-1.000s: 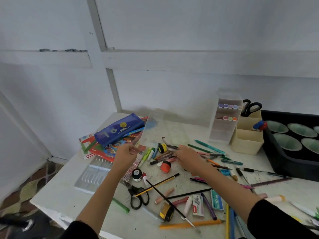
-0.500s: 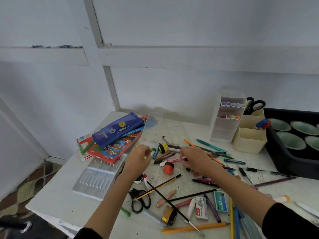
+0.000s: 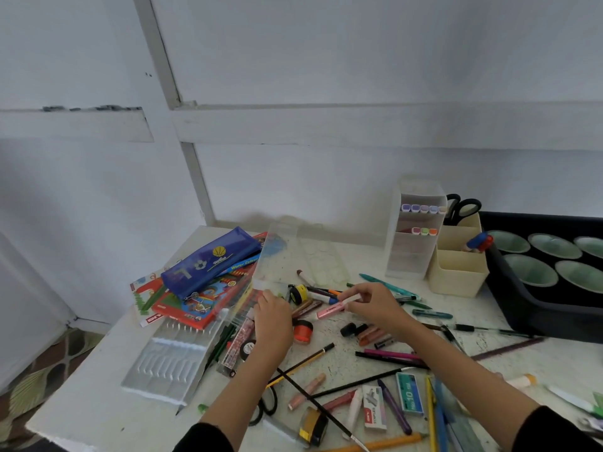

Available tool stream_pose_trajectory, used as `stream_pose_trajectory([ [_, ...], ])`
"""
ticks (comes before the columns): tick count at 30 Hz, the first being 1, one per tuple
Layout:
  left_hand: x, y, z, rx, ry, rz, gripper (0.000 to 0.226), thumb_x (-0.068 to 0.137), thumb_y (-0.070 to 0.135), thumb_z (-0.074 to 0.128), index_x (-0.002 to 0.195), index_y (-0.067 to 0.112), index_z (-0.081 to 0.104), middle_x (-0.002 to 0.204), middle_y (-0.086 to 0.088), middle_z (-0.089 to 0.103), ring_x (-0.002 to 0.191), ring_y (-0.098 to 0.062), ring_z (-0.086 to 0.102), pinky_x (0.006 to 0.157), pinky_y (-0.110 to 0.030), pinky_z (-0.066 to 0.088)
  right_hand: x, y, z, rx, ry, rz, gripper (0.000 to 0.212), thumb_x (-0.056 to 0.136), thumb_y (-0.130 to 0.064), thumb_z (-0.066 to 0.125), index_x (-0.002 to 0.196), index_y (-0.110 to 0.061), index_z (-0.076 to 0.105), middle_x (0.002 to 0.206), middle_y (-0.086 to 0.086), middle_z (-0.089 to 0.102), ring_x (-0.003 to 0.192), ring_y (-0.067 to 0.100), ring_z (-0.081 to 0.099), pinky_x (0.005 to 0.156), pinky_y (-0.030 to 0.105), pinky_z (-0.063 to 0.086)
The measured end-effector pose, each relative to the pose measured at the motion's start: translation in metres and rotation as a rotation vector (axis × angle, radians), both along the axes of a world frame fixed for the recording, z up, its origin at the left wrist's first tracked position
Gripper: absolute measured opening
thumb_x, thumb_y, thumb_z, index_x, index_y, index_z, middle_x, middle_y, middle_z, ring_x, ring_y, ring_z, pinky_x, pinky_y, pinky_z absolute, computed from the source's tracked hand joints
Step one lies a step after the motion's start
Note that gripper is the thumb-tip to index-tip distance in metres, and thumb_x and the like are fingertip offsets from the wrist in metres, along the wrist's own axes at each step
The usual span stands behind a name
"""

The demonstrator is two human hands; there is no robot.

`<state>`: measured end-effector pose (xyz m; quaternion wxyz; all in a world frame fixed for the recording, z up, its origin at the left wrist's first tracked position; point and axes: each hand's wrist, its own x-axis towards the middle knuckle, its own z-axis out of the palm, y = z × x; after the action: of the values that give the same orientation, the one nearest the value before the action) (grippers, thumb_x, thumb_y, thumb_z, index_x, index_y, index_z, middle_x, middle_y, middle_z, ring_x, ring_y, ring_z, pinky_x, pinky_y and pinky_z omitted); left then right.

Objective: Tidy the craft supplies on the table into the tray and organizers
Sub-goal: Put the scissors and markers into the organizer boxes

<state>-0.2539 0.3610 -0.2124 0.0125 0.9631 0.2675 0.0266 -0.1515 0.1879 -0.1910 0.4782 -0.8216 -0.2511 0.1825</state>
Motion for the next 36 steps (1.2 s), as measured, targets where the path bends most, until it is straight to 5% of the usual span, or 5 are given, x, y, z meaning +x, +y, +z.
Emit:
stream_pose_trajectory([
  [10, 0.000, 0.006, -0.004, -0.401, -0.311, 0.073, 0.031, 0.090, 0.019, 0.058, 0.119, 0.010, 0.050, 0.120, -0.008, 0.055, 0.110, -0.023, 0.050, 0.088, -0.032, 0.042, -0.003, -0.009, -0.008, 0.178, 0.138, -0.006, 0.031, 0.076, -0.013, 0.076, 0.104, -0.022, 0.066, 0.089, 0.011, 0.065, 0.074, 0.017, 0.057, 0.072, 0.028, 0.051],
  [13, 0.003, 0.006, -0.003, -0.527, -0.201, 0.124, 0.027, 0.084, 0.037, 0.065, 0.088, 0.016, 0.050, 0.109, -0.012, 0.056, 0.100, -0.024, 0.050, 0.076, -0.031, 0.042, -0.002, -0.013, -0.006, 0.315, 0.261, -0.105, 0.034, 0.074, -0.013, 0.078, 0.106, -0.016, 0.066, 0.097, 0.010, 0.071, 0.090, 0.019, 0.067, 0.085, 0.030, 0.055],
  [23, 0.012, -0.018, 0.018, -0.712, -0.523, 0.122, 0.016, 0.089, 0.021, 0.062, 0.092, 0.006, 0.056, 0.089, -0.010, 0.061, 0.081, -0.024, 0.056, 0.069, -0.035, 0.044, 0.003, -0.044, 0.013, 0.594, 0.397, -0.264, 0.025, 0.084, -0.006, 0.067, 0.108, -0.005, 0.065, 0.094, 0.019, 0.072, 0.087, 0.028, 0.070, 0.072, 0.031, 0.059],
  [30, 0.038, -0.055, 0.063, -0.676, -0.772, -0.116, 0.020, 0.092, 0.025, 0.058, 0.100, 0.007, 0.063, 0.096, -0.007, 0.053, 0.078, -0.012, 0.050, 0.069, -0.017, 0.033, 0.019, -0.075, 0.041, 0.654, 0.269, -0.334, 0.023, 0.088, -0.009, 0.061, 0.111, -0.009, 0.063, 0.087, 0.013, 0.071, 0.080, 0.022, 0.069, 0.076, 0.032, 0.058],
  [36, 0.068, -0.085, 0.110, -0.857, -0.945, -0.345, 0.010, 0.087, 0.013, 0.065, 0.096, 0.011, 0.063, 0.097, -0.005, 0.060, 0.079, -0.005, 0.057, 0.068, -0.008, 0.046, 0.037, -0.098, 0.074, 0.665, -0.005, -0.477, 0.025, 0.083, -0.003, 0.066, 0.108, -0.001, 0.063, 0.092, 0.017, 0.069, 0.081, 0.026, 0.069, 0.079, 0.035, 0.058],
])
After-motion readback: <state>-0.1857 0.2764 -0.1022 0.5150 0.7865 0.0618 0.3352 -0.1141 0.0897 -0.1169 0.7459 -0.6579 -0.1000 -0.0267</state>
